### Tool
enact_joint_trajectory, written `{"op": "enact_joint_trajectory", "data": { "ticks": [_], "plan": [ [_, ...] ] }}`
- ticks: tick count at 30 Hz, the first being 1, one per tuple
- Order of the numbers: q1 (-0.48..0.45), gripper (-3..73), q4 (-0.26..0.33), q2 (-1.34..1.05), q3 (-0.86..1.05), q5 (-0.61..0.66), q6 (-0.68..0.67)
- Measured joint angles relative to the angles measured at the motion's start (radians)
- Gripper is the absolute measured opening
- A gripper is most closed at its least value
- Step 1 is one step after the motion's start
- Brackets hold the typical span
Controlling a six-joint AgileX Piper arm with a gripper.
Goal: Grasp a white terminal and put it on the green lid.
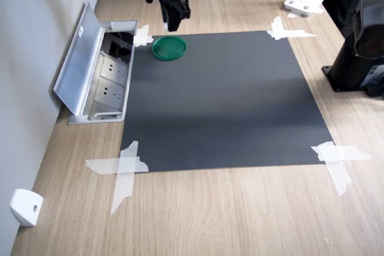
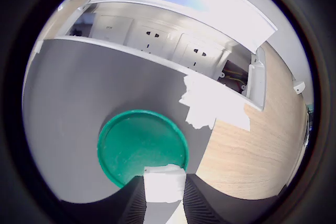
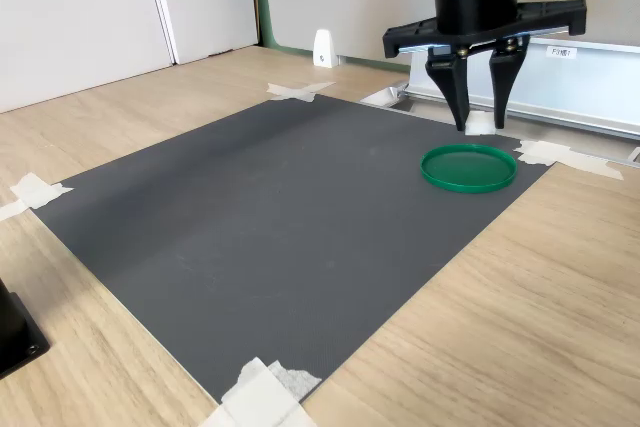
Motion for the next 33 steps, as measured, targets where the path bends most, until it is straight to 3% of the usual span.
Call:
{"op": "enact_joint_trajectory", "data": {
  "ticks": [18, 21, 27, 33],
  "plan": [
    [0.006, 27.3, -0.013, 0.093, -0.006, 0.022, 0.001],
    [0.022, 33.4, -0.019, 0.095, -0.006, 0.026, -0.001],
    [0.035, 52.8, -0.013, 0.091, -0.036, 0.034, -0.001],
    [0.035, 56.3, 0.007, 0.020, -0.075, 0.041, -0.001]
  ]
}}
